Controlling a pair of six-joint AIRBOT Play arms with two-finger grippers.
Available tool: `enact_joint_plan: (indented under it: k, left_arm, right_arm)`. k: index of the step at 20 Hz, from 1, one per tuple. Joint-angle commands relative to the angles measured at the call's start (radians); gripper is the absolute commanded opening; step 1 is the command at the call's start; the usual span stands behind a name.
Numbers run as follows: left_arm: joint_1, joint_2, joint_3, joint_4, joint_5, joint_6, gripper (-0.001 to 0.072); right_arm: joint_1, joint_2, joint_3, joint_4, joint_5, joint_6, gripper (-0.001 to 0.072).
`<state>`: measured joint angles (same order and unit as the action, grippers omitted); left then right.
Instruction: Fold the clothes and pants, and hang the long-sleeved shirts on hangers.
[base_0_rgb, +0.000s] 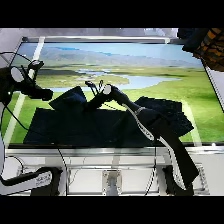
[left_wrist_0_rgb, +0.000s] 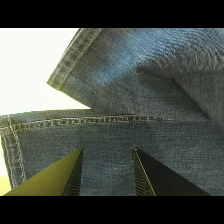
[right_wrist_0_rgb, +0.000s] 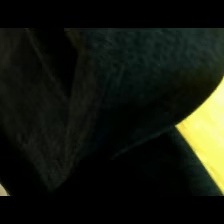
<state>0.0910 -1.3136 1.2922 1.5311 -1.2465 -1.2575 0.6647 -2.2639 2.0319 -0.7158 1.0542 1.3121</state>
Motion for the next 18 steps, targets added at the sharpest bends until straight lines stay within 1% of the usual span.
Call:
enact_joint_plan:
  k: [1, 4, 6, 9, 10, 11, 13, 14, 16, 17, 18]
  left_arm:
    - [0.0, 0.001, 0.0, -0.023, 0.0, 0.0, 0.0354]
    - [0.0, 0.002, 0.0, -0.082, 0.006, 0.0, 0.0351]
    - [0.0, 0.002, 0.0, -0.081, 0.008, 0.0, 0.0333]
    - [0.0, 0.002, 0.0, -0.082, 0.008, 0.0, 0.0333]
    - [0.0, 0.002, 0.0, -0.08, 0.008, 0.0, 0.0333]
    - [0.001, 0.002, 0.0, -0.073, 0.009, 0.0, 0.0333]
    - [0.008, 0.005, 0.001, -0.051, 0.026, -0.013, 0.0333]
    - [0.021, 0.01, 0.001, -0.047, 0.045, -0.037, 0.0333]
    - [0.061, 0.031, 0.002, -0.048, 0.087, -0.076, 0.0333]
    - [0.082, 0.043, 0.002, -0.048, 0.098, -0.079, 0.0333]
    - [0.104, 0.057, 0.002, -0.048, 0.102, -0.079, 0.0333]
  right_arm:
    - [0.037, 0.002, 0.018, 0.023, 0.021, -0.006, 0.0015]
    - [0.06, 0.011, 0.05, 0.081, 0.108, -0.032, 0.0014]
    - [0.097, 0.026, 0.05, 0.083, 0.183, -0.05, 0.0015]
    - [0.194, 0.029, 0.048, 0.066, 0.329, -0.068, 0.0016]
    - [0.23, 0.029, 0.045, 0.056, 0.377, -0.068, 0.0045]
    - [0.268, 0.029, 0.044, 0.044, 0.426, -0.068, 0.0128]
    - [0.336, 0.029, 0.044, 0.042, 0.493, -0.068, 0.0158]
    - [0.365, 0.03, 0.044, 0.042, 0.502, -0.069, 0.0206]
    - [0.401, 0.03, 0.044, 0.037, 0.498, -0.076, 0.0211]
    - [0.404, 0.03, 0.044, 0.025, 0.496, -0.076, 0.0211]
    - [0.402, 0.03, 0.044, 0.011, 0.497, -0.076, 0.0234]
